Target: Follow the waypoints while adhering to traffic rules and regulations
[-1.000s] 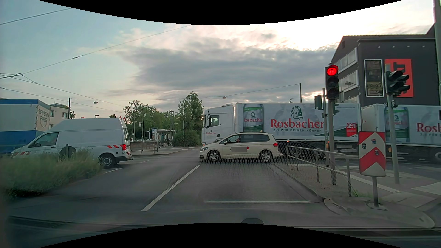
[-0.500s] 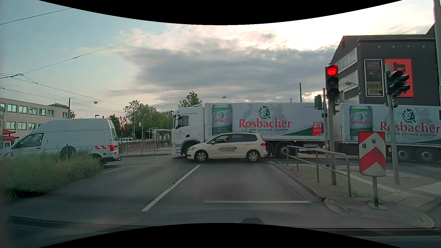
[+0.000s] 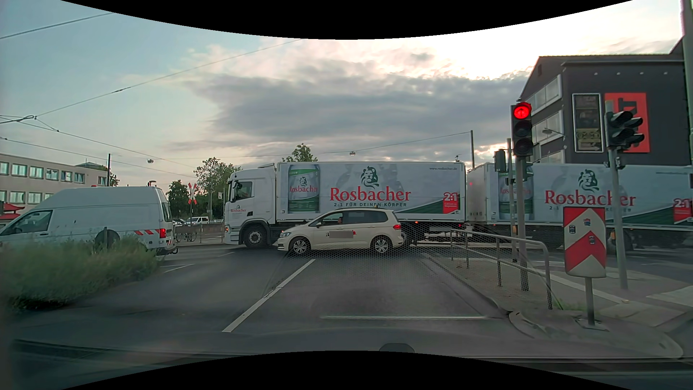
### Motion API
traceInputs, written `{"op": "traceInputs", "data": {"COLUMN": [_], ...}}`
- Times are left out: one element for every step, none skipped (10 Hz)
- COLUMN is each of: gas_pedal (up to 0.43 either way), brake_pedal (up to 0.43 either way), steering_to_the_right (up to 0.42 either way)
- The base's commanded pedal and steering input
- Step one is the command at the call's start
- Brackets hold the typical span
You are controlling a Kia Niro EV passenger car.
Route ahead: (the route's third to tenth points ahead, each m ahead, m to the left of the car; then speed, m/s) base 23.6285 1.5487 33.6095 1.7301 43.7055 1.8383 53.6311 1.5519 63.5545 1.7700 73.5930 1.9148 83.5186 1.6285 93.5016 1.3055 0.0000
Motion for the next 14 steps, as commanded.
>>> {"op": "traceInputs", "data": {"gas_pedal": [0.0, 0.0, 0.0, 0.0, 0.0, 0.0, 0.0, 0.0, 0.0, 0.0, 0.0, 0.0, 0.0, 0.0], "brake_pedal": [0.268, 0.268, 0.268, 0.268, 0.268, 0.268, 0.268, 0.268, 0.268, 0.268, 0.268, 0.268, 0.268, 0.268], "steering_to_the_right": [-0.004, -0.004, -0.004, -0.004, -0.004, -0.004, -0.004, -0.004, -0.004, -0.004, -0.004, -0.004, -0.004, -0.004]}}
